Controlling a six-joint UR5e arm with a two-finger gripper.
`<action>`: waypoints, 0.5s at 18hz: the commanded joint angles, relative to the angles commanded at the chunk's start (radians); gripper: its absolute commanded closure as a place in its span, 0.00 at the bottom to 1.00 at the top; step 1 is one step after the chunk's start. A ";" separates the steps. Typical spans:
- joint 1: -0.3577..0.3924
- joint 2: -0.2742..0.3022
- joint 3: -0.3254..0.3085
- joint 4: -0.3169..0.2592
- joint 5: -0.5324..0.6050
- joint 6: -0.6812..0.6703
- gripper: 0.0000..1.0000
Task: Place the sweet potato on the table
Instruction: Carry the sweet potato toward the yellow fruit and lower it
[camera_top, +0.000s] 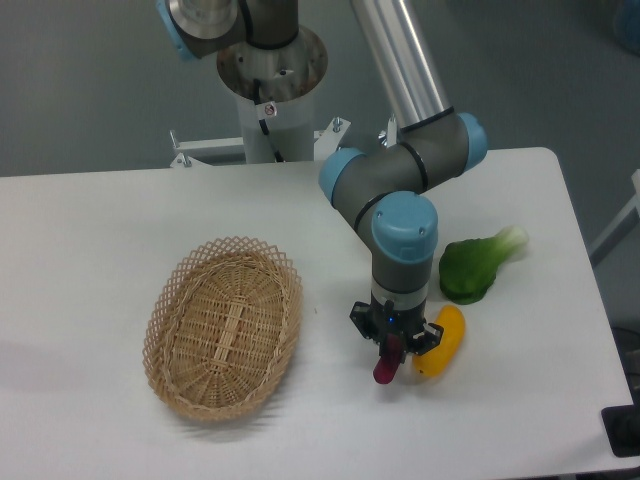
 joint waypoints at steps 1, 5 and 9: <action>-0.005 -0.003 0.000 0.000 0.000 -0.002 0.73; -0.006 -0.014 0.006 0.003 0.000 0.003 0.70; -0.006 -0.017 0.026 0.006 0.018 0.009 0.10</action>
